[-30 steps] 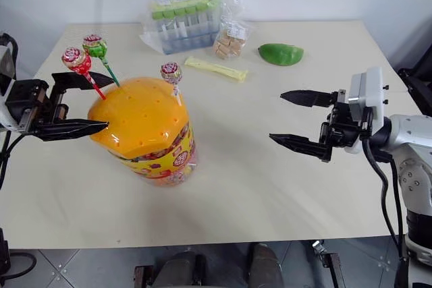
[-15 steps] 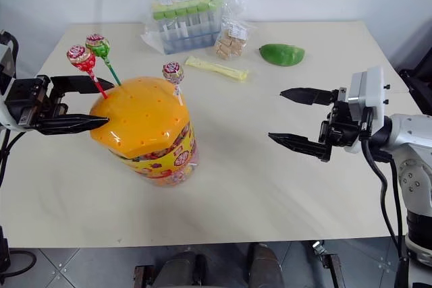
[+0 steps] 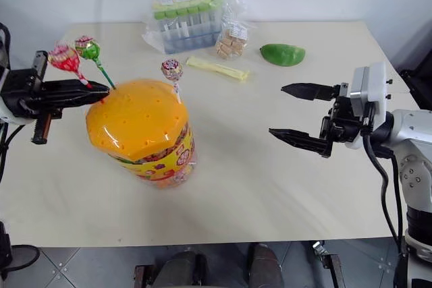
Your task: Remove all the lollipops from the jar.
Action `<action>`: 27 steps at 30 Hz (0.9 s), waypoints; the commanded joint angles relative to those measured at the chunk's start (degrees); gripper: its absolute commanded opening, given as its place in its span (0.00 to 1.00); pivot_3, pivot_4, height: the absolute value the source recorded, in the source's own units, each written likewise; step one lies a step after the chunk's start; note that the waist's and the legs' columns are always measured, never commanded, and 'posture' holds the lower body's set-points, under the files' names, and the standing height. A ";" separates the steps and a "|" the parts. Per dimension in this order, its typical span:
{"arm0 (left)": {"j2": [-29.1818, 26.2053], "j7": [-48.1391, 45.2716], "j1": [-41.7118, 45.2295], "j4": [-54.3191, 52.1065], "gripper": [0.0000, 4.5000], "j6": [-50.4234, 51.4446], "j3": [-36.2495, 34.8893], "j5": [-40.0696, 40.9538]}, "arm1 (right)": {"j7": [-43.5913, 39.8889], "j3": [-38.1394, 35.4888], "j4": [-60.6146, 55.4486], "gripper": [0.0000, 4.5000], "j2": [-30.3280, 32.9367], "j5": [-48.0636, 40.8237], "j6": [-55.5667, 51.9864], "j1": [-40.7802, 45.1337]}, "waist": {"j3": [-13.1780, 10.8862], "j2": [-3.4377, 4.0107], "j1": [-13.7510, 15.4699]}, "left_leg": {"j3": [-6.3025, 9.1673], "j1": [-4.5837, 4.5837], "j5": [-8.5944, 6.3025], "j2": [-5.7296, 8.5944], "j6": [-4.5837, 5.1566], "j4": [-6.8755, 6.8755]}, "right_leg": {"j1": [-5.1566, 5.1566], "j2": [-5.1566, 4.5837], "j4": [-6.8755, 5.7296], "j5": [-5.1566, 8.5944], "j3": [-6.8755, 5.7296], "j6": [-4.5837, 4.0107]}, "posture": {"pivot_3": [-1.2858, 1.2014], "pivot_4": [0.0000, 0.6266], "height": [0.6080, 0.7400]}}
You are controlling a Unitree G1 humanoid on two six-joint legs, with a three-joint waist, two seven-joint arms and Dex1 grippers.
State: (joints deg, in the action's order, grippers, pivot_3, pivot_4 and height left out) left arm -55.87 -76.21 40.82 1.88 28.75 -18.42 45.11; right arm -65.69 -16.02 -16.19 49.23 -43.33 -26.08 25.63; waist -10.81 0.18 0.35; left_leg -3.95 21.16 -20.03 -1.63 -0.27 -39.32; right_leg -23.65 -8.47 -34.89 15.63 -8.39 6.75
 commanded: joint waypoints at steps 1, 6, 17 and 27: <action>-1.09 3.14 4.76 -1.86 0.01 0.52 -4.19 2.89 | -0.73 -1.20 -0.24 1.00 1.18 0.00 1.03 0.66 | 0.00 -0.01 0.00 | 0.00 0.01 0.00 0.00 0.00 -0.02 | 0.00 0.00 0.00 0.00 0.00 0.01 | 0.52 0.24 1.00; -4.21 7.49 6.87 -4.79 0.01 4.87 -8.84 6.68 | -1.54 -1.44 0.76 1.00 1.65 0.39 1.23 0.74 | -0.01 -0.01 -0.20 | 0.00 0.00 -0.01 0.00 0.01 -0.03 | -0.01 0.00 -0.02 0.00 0.01 0.01 | 0.52 0.24 1.00; -11.98 26.39 -2.89 -0.26 0.01 9.84 -19.18 -4.86 | -3.40 1.39 4.43 1.00 0.50 1.79 2.57 3.58 | -0.01 -0.01 -0.69 | -0.02 -0.04 -0.01 -0.01 0.01 -0.11 | 0.00 0.00 -0.09 0.00 0.07 0.01 | 0.52 0.24 1.00; -14.56 33.45 -29.94 -5.74 0.01 33.44 -24.75 -10.21 | -6.21 1.87 5.25 1.00 0.87 0.85 2.01 3.73 | -0.14 -0.88 -0.03 | -0.31 -0.12 -0.05 -0.05 0.04 0.10 | -0.18 0.03 -0.12 0.00 0.45 0.01 | 0.52 0.24 1.00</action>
State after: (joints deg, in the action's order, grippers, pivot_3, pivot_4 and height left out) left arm -69.73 -43.64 11.77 -2.13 59.76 -40.73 35.71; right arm -71.05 -13.16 -10.28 49.20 -41.61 -24.19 28.88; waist -10.95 -0.70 0.31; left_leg -4.27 21.05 -20.10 -1.67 -0.23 -39.22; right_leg -23.83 -8.43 -35.00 15.63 -7.93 6.76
